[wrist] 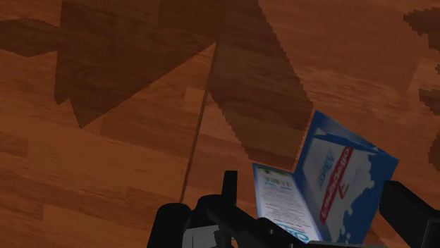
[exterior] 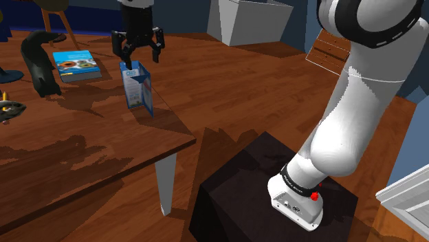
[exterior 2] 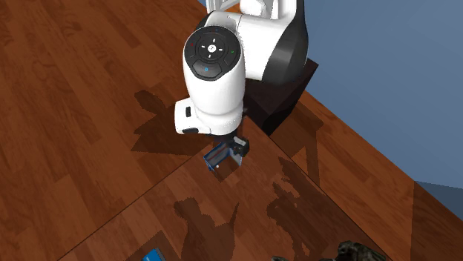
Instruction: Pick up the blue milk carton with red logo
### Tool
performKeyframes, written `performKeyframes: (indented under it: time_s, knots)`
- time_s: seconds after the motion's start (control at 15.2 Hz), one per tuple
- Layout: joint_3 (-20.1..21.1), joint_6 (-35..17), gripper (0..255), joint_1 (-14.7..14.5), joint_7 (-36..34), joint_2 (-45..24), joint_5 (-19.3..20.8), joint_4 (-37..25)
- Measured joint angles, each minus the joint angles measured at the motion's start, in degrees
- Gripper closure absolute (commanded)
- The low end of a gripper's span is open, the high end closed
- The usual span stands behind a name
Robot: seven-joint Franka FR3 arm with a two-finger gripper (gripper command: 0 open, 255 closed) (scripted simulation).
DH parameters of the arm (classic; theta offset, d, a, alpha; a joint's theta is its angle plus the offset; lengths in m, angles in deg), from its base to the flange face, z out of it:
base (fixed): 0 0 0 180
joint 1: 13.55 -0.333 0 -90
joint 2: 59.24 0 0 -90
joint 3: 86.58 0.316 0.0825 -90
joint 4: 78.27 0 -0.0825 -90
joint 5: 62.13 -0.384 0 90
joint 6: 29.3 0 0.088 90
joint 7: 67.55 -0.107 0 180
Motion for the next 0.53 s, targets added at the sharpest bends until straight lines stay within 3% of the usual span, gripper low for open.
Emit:
performKeyframes:
  time_s: [0.13, 0.53]
  knots:
    - [0.3, 0.5, 0, -1.2, -1.4, -3.5, 1.0, -3.7]
    - [0.2, -3.7, 0, -1.3, -1.8, -4.6, 1.3, -0.5]
